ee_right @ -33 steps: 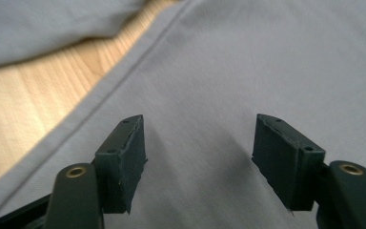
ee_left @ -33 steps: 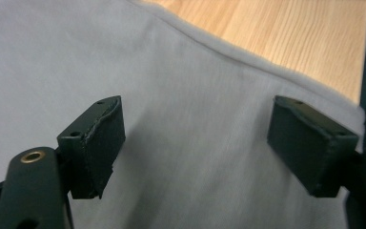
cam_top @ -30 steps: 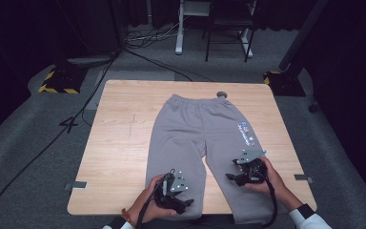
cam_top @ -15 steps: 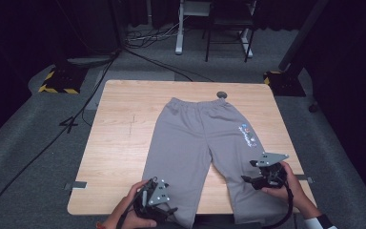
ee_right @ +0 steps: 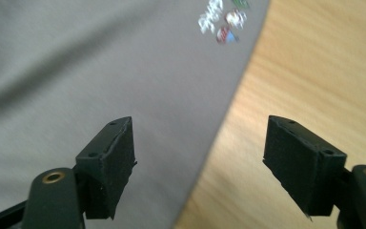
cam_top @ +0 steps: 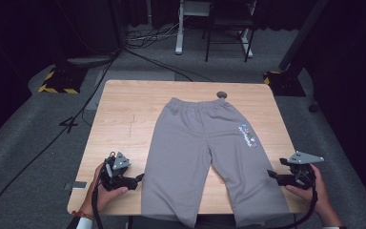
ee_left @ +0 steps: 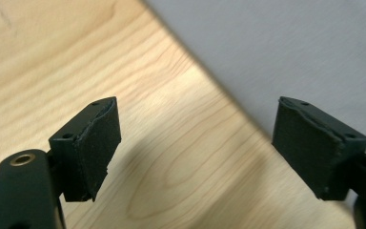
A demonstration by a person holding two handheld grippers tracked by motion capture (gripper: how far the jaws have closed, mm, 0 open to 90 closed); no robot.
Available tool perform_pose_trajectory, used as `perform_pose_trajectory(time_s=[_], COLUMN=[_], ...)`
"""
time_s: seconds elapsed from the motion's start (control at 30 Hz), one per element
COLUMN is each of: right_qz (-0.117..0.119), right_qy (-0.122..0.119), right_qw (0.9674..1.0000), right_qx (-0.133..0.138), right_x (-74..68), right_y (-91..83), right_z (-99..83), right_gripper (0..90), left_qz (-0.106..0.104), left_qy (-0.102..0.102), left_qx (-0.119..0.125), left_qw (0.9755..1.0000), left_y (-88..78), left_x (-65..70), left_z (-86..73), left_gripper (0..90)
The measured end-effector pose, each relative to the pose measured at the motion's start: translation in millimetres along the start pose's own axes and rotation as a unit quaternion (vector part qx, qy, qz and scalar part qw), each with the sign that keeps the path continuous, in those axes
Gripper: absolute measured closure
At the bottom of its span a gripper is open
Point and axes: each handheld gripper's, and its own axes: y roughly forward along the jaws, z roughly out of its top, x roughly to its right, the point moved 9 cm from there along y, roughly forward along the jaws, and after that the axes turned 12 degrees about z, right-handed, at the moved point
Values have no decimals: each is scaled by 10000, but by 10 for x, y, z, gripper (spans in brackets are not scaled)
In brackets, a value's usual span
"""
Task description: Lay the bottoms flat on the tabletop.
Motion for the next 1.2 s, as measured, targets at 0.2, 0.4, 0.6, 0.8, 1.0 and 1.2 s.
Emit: perform_pose_trajectory(time_s=[0.2,0.4,0.6,0.8,1.0,1.2], right_qz=[44,26,-21,-28,-93,-111], right_qy=[267,508,523,544,609,624], right_qw=[9996,9982,9979,9977,9972,9970], right_qx=[-51,302,373,411,432,438], right_x=[33,79,80,89,107,115], right_y=[23,-2,1,3,4,3], right_z=[-237,-354,-359,-356,-353,-352], right_gripper=[252,220,217,218,221,224], left_qz=[-19,33,58,54,54,58], left_qy=[30,40,-47,-80,-81,-88], left_qx=[27,40,16,16,16,19], left_qw=[10000,10000,10000,10000,10000,9999], left_y=[6,-46,-60,-59,-59,-56], left_x=[0,12,42,47,47,48], left_z=[-73,-127,-139,-138,-138,-135], left_gripper=[156,158,157,154,154,154])
